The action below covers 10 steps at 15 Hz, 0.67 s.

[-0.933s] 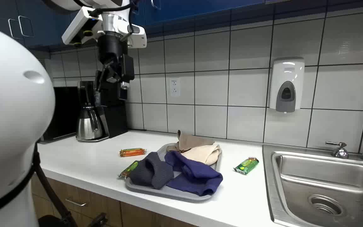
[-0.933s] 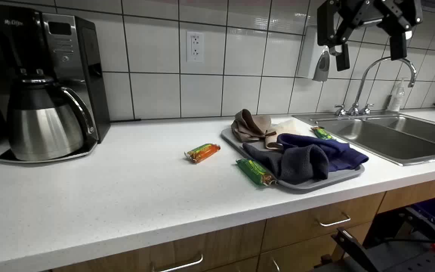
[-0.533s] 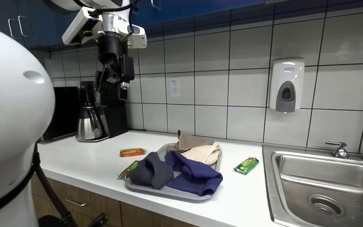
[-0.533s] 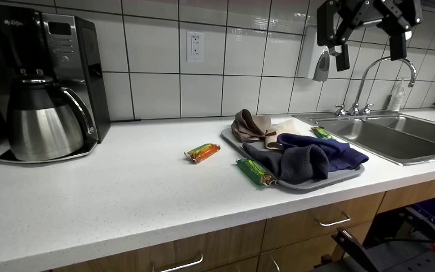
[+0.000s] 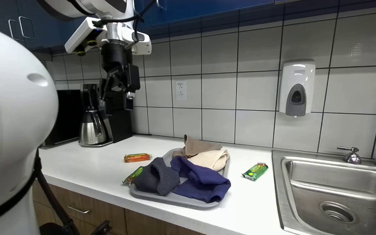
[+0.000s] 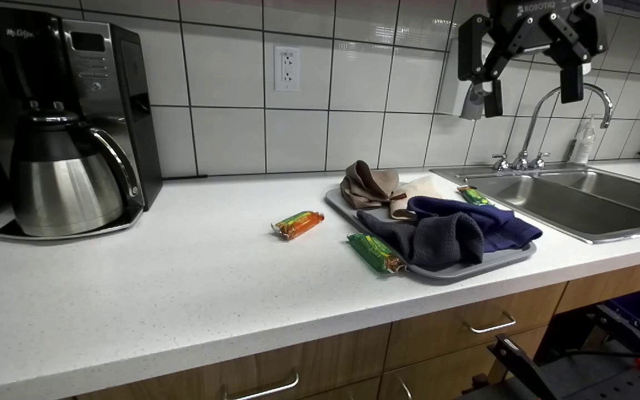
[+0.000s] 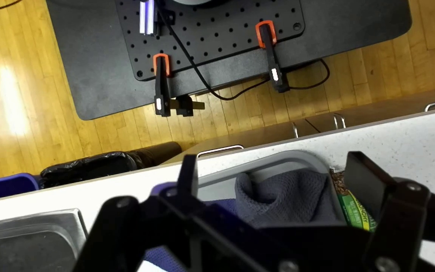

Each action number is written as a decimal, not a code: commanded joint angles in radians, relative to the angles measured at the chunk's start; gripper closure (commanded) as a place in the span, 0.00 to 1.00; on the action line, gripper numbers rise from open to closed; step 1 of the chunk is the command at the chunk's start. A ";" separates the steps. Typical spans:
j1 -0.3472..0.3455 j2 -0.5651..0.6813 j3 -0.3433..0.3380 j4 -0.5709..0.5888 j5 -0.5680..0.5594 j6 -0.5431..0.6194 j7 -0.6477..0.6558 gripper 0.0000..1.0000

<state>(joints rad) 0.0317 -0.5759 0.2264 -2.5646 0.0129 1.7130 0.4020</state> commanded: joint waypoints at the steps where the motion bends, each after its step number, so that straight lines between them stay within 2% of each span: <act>1: 0.011 -0.011 0.005 -0.062 0.001 0.107 0.042 0.00; 10: 0.009 0.031 -0.003 -0.166 0.019 0.402 0.066 0.00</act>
<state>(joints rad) 0.0334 -0.5450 0.2251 -2.6800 0.0163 2.0196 0.4351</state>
